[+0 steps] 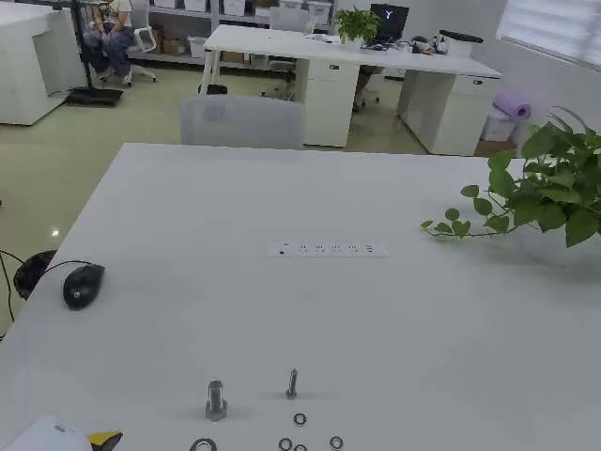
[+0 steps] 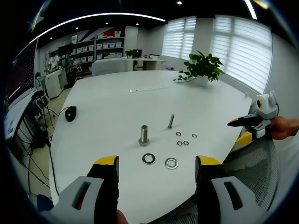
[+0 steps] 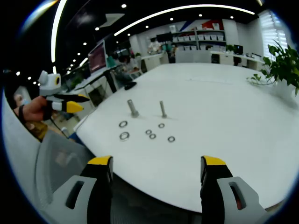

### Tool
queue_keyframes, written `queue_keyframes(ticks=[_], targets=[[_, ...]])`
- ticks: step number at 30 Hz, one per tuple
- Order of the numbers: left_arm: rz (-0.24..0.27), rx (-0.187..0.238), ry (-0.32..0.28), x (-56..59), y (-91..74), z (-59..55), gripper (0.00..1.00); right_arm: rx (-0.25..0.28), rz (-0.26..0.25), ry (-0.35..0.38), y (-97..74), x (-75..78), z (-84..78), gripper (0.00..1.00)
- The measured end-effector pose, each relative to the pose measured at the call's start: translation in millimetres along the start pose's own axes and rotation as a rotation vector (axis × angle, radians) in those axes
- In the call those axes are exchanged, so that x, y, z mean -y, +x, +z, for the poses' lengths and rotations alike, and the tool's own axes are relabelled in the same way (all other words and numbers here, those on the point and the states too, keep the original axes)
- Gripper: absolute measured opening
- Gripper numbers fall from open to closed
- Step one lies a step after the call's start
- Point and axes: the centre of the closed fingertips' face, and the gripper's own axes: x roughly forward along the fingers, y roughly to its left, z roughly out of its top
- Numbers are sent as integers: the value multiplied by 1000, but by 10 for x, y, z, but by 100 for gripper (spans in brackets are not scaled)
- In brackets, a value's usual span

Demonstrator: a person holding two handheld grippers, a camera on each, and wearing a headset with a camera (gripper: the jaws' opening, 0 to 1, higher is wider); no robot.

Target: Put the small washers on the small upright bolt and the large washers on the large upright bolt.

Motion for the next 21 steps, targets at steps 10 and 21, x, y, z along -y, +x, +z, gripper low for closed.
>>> queue_keyframes(ticks=[10,21], targets=[[6,5,3,-46,-10,21,66,-5,-2,-3,-5,-7,-6,78],[6,2,1,-55,-16,7,66,-9,-3,-4,-3,-6,-12,78]])
